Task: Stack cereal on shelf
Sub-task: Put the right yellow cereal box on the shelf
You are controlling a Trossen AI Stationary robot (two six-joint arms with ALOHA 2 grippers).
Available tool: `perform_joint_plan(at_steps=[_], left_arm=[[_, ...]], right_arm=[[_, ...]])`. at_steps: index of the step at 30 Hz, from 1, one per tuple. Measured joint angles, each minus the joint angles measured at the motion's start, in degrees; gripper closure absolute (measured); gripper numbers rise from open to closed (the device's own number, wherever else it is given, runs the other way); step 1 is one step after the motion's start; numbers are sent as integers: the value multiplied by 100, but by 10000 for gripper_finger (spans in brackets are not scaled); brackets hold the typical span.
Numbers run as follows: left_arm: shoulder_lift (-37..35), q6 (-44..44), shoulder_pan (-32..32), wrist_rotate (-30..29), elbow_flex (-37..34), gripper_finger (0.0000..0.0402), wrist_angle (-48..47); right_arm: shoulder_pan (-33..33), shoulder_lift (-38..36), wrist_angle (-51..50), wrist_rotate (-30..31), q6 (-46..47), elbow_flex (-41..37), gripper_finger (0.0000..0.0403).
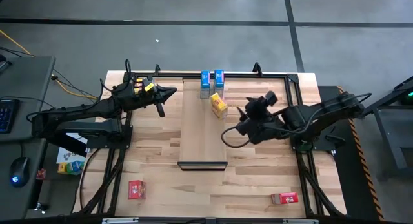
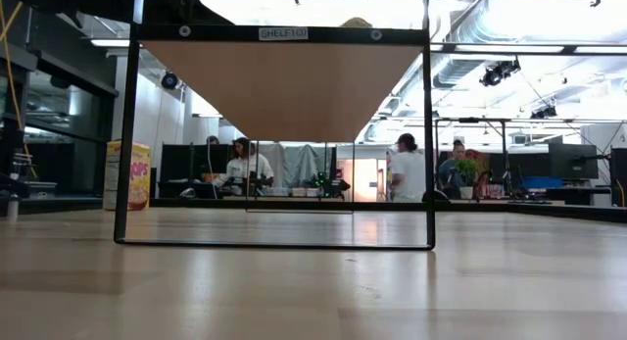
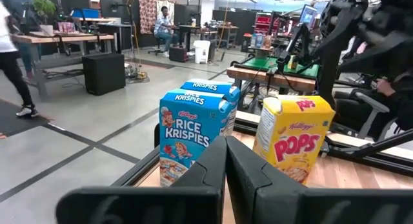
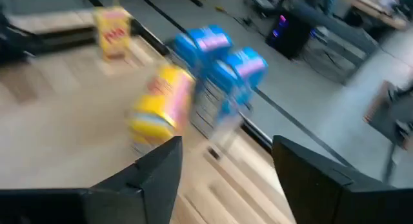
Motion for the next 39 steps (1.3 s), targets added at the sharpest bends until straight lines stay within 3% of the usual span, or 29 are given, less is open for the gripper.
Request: perform_joint_plan(at_steps=[5,9,11,19,24,32,39], left_arm=[[0,0,0,0,0,401,40],[0,-20,0,0,0,401,44],[0,-55,-2,0,0,401,43],[0,-59,-2,0,0,401,37],[0,-57,-2,0,0,401,-34],[0,-147,-4,0,0,402,-39],[0,-151,-7,1,0,401,-45]], right_arm=[[-48,2,-480,36,1063,-780,262],[-356,6,-36,-179,1487,-1783,363],[-545,-5,483,-377,1432,-2303,391],[-1169,-362,4336,-1882,-1285,-3630,400],[-1374,-888,4551,-1641,-1770,-3735,402],[-1589,-781,5617,-2792,-2359,-3737,402],[-1598,-708,5691,-3058,-2257,-3737,403]])
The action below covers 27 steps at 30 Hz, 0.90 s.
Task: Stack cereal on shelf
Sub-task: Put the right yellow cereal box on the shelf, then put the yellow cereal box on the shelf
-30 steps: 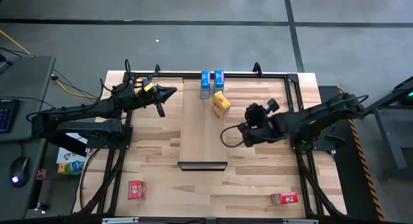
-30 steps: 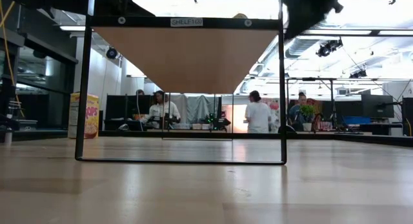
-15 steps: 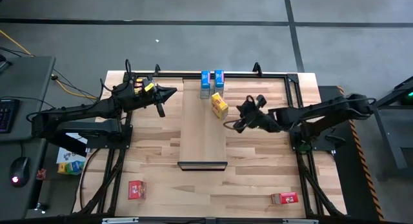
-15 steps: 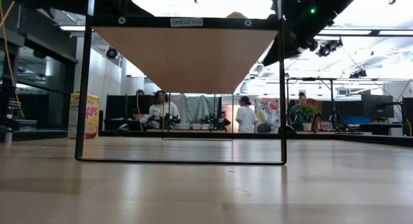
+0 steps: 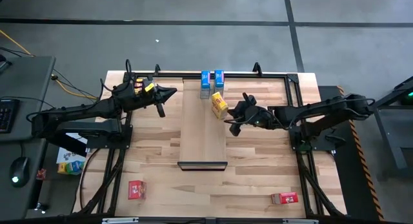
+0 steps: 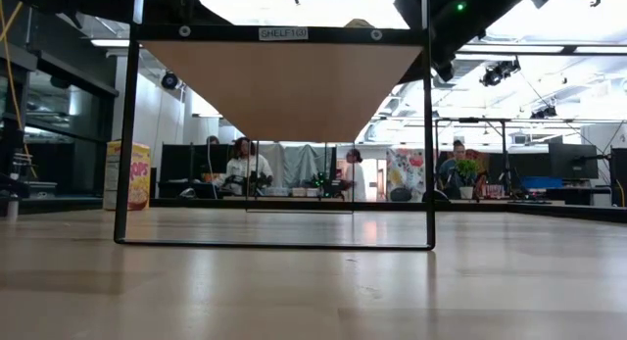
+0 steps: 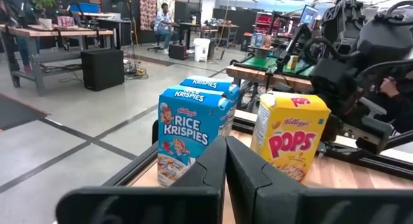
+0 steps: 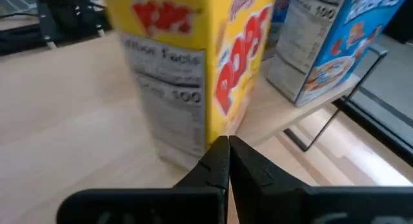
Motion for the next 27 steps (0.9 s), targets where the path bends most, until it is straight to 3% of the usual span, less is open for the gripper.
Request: perform_joint_plan(at_steps=[6,20,27], left_arm=[[0,3,0,-1,0,401,1],[0,34,0,-1,0,402,32],[-102,507,0,-1,-2,402,-260]], right_arm=[[5,0,19,-454,152,0,403],[85,0,380,-593,107,0,403],[87,-170,-195,-357,-114,0,403]])
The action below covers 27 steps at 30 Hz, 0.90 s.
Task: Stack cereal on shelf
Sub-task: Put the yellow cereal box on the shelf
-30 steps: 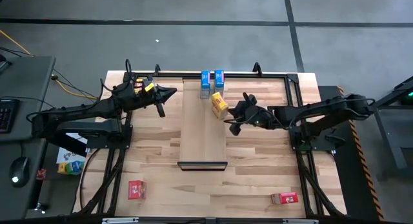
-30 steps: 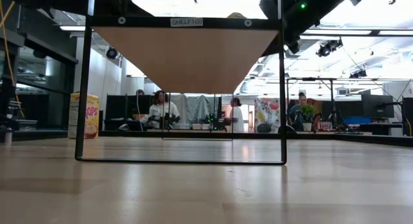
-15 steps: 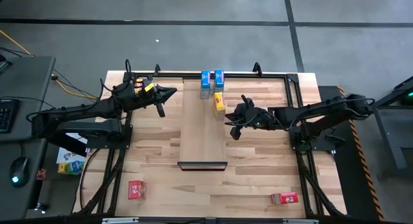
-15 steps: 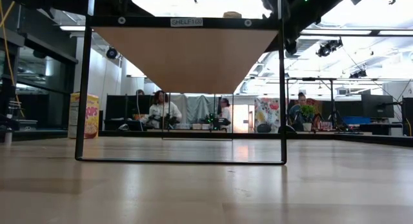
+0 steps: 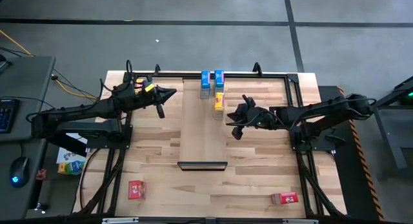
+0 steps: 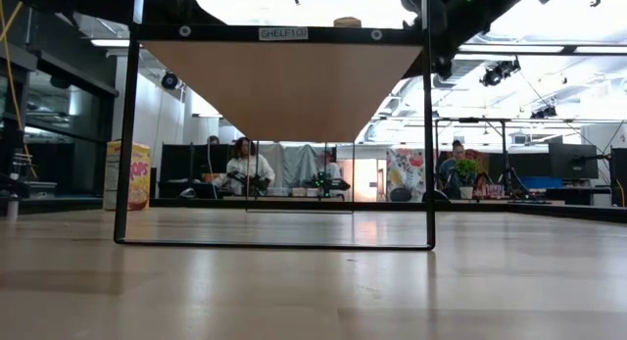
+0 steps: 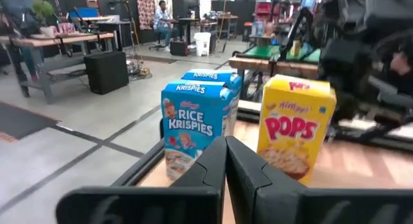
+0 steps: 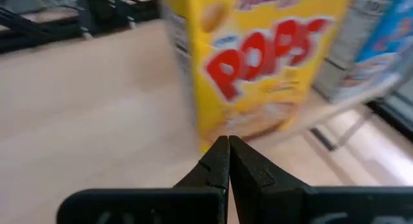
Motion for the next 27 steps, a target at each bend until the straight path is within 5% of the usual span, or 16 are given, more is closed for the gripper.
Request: perform_joint_plan(at_steps=[7,13,21,27], left_arm=[[-402,102,1,-1017,1,384,-566],[-430,-73,66,-1954,24,306,-1586],[-177,-689,87,-2513,1035,188,-3714],[297,-1738,119,-3030,1327,157,-5566]], right_arm=[[0,-592,-714,909,-33,0,403],[-70,-983,-1549,1582,274,0,403],[-647,-1061,-2329,1758,880,0,394],[-1129,-1011,-2339,1749,688,0,342]])
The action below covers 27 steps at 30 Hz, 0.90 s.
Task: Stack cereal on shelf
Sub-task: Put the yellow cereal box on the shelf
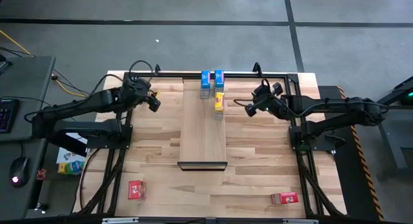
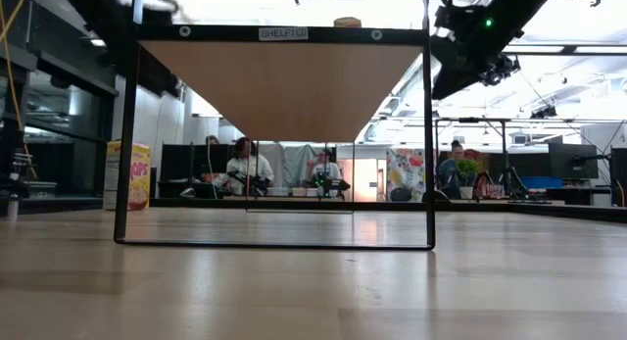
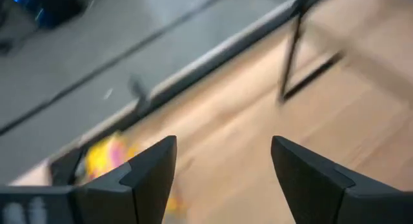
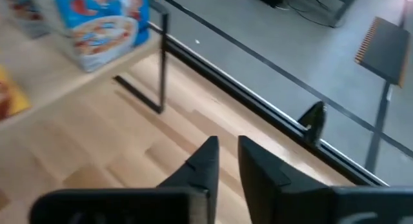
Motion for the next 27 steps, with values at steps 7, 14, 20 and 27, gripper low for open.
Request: perform_joint_plan(at_steps=[7,14,20,27], left_arm=[[240,-479,671,-217,0,157,-692],[237,-960,1313,-565,0,157,-584],[458,-1335,1650,-740,2,157,-604],[1002,-1327,2095,-708,2,157,-535]], right_arm=[[-401,3,-32,-12,-148,0,277],[-504,3,-56,-37,-240,0,244],[-502,7,-199,-43,-262,0,240],[-502,71,-298,-47,-268,0,240]])
